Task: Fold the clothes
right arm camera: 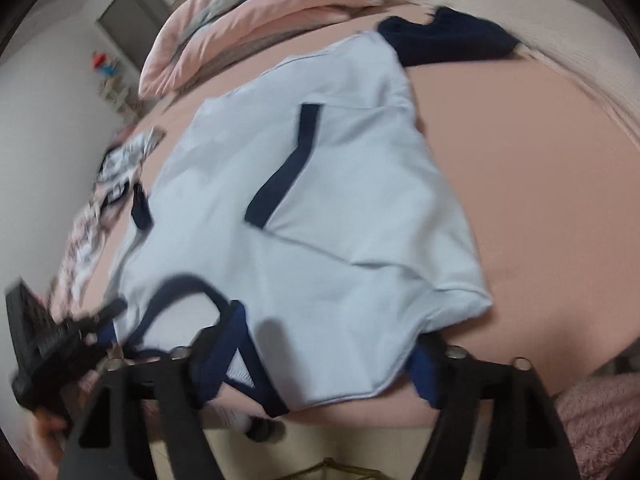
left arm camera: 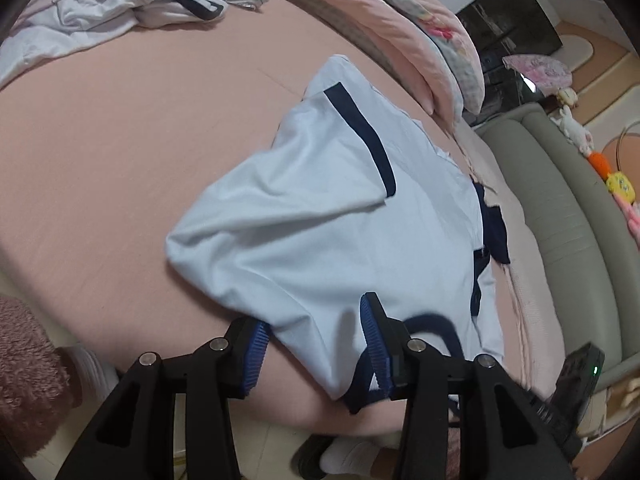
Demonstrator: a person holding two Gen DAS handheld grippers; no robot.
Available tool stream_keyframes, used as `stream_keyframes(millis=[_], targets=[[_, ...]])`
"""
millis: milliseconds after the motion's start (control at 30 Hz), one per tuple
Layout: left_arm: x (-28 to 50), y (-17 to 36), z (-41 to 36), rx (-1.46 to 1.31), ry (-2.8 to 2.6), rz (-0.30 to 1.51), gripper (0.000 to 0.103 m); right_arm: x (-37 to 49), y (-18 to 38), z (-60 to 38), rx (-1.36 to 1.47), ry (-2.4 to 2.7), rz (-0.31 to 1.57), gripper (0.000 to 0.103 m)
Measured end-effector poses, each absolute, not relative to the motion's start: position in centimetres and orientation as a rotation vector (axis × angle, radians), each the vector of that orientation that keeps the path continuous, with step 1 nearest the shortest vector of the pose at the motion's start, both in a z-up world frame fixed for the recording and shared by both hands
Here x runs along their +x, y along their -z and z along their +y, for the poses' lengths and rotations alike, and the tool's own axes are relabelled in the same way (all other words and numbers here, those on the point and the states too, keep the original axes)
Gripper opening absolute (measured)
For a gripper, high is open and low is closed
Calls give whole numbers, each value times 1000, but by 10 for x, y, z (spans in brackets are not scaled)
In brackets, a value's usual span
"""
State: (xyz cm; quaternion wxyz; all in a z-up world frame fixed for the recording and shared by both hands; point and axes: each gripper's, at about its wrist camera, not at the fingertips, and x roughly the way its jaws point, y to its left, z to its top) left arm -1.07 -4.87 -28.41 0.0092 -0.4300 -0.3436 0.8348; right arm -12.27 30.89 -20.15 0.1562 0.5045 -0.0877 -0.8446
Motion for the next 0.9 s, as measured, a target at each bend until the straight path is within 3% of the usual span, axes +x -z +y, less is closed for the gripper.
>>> stream_keyframes(millis=[67,133,233,300,367,433,500,700,900], targets=[[-14,284,-47,-1361,-2623,-1031,37,-120,202,301,1454,2436,-185,76],[-14,284,-45,-1397,-2657,-969,16,-119,203,301,1466,2434,-208,77],[-13,287,-53,-1395,-2625,-1039,11,-120,203,310,1445,2417,-331,77],[-12,288,-55,-1389,-2609,-1062,10,-121,207,318,1442,2414,-405,59],[-8,287,-54,-1381,-2608,-1064,10,-124,207,328,1462,2431,-471,23],[-3,287,-54,-1364,-2597,-1091,10,-128,207,338,1473,2422,-573,7],[-1,291,-58,-1351,-2564,-1163,10,-130,208,344,1464,2373,-683,7],[-16,300,-65,-1344,-2485,-1255,10,-133,213,332,1453,2379,-633,7],[-12,280,-64,-1382,-2498,-1166,4,-125,194,320,1374,2481,-522,1]])
